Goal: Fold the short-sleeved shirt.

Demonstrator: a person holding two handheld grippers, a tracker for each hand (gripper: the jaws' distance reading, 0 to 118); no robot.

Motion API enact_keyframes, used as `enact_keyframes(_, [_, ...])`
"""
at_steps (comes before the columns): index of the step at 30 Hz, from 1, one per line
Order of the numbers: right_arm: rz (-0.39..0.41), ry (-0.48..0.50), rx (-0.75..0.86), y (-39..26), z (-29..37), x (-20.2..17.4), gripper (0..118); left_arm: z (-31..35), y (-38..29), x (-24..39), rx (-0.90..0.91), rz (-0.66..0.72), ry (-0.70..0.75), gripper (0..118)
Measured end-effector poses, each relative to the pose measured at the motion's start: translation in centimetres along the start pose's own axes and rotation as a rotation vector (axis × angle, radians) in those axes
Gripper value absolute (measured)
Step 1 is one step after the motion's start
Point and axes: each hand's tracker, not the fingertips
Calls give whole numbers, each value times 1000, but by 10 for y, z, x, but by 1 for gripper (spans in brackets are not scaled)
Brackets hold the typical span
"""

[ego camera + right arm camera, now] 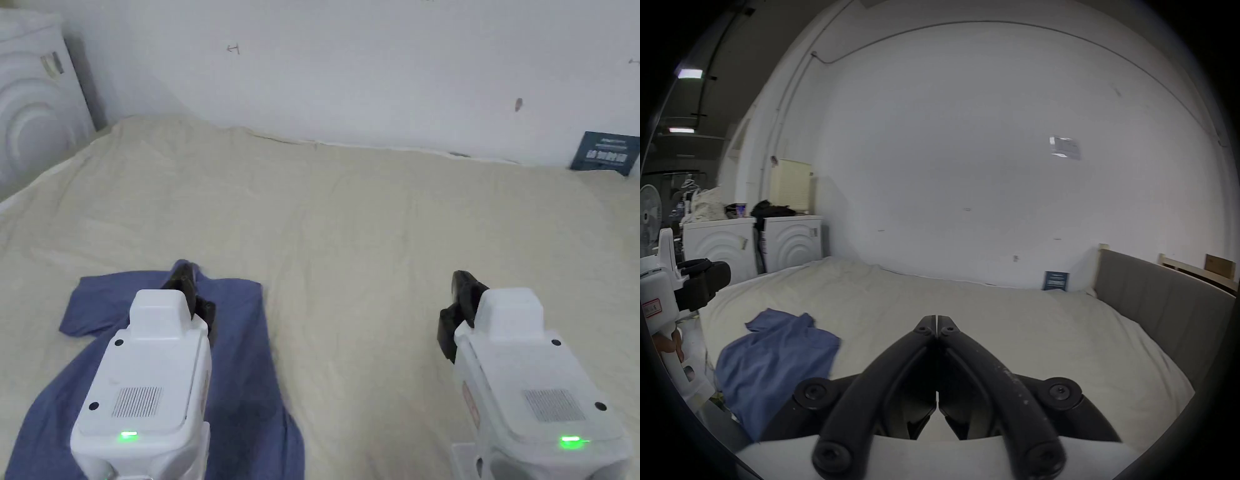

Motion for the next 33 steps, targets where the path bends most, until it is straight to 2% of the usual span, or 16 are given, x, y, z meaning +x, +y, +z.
enact_keyframes(8, [-2, 185, 9, 7, -29, -78, 1, 21, -4, -87, -33, -32, 165, 0])
enact_keyframes(13, [-1, 244, 4, 11, -29, -107, 1, 31, -9, -119, -70, -39, 213, 0])
enact_keyframes(19, [12, 259, 2, 15, -24, -113, 1, 26, -18, -130, -152, -34, 185, 0])
enact_keyframes(25, [21, 220, -9, 9, -28, -93, 1, 0, -27, -117, -288, 35, 41, 4])
enact_keyframes(26, [24, 208, -12, 8, -28, -89, 1, -8, -29, -111, -336, 36, 3, 10])
enact_keyframes(28, [29, 187, -20, 6, -28, -80, 1, -25, -36, -102, -419, 34, -62, 35])
enact_keyframes(29, [32, 173, -24, 4, -28, -75, 1, -34, -40, -96, -460, 35, -94, 51])
enact_keyframes(30, [35, 159, -29, 3, -28, -70, 1, -43, -45, -90, -490, 49, -114, 75])
enact_keyframes(31, [37, 146, -34, 2, -28, -66, 1, -52, -50, -85, -533, 59, -132, 91])
enact_keyframes(33, [34, 118, -46, -2, -28, -57, 1, -72, -64, -74, -628, 76, -153, 115])
